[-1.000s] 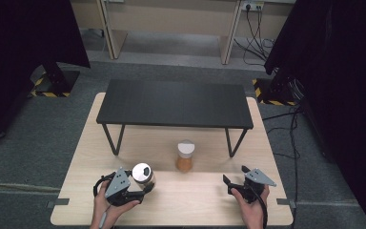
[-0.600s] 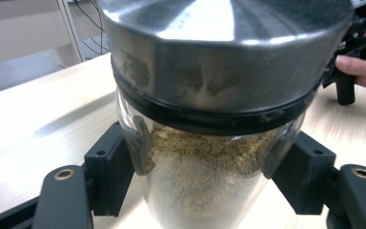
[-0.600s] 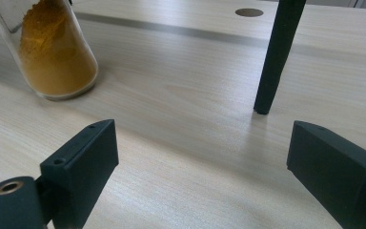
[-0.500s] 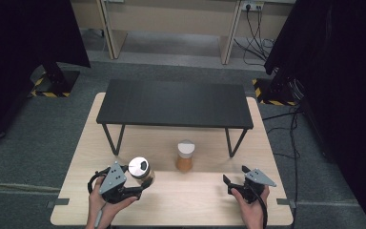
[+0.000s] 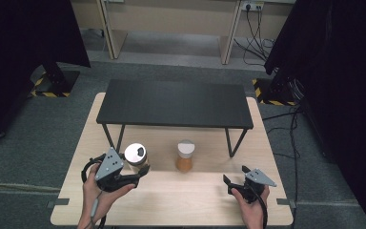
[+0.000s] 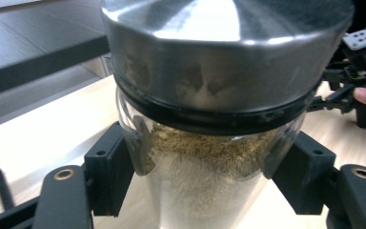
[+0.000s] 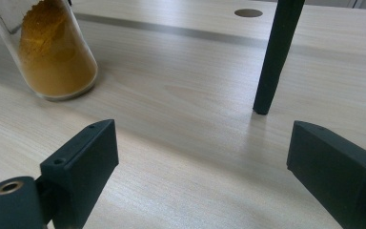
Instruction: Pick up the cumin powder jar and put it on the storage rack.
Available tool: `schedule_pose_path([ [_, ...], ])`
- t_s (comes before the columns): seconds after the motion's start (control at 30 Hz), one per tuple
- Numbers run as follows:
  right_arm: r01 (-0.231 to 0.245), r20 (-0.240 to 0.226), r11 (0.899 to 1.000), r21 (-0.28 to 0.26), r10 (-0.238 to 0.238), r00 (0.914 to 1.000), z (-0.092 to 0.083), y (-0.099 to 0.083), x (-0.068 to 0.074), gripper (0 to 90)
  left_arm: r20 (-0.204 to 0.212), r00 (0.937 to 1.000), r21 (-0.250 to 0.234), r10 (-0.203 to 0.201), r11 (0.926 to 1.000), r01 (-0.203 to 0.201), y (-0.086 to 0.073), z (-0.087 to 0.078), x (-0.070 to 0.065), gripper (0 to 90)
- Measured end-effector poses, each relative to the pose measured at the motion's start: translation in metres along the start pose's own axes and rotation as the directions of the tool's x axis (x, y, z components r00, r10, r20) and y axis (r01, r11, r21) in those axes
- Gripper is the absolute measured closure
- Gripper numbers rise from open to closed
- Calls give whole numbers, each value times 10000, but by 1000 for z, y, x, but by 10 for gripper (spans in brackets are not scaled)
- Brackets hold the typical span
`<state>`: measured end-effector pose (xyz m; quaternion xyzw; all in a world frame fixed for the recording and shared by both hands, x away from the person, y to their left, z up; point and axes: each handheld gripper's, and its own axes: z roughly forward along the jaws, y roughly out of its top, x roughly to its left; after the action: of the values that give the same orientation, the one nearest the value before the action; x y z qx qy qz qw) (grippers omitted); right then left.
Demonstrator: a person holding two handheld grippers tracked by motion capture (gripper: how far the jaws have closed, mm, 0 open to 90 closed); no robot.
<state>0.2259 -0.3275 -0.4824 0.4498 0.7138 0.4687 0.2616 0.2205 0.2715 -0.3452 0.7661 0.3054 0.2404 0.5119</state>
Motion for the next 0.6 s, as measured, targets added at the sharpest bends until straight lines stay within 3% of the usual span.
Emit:
schedule_pose_path([
  [0.23,31,15,10000,14,-31,10000,0,0,1,103,-623,9979,175,-157,9997,168,26,-5,0,301],
  [0.33,49,22,10000,18,-49,10000,0,0,1,103,-734,9972,226,-101,9997,118,40,-9,2,301],
  [0.6,77,35,10000,37,-78,10000,0,1,1,103,-928,9957,238,-3,9997,26,58,-10,7,301],
])
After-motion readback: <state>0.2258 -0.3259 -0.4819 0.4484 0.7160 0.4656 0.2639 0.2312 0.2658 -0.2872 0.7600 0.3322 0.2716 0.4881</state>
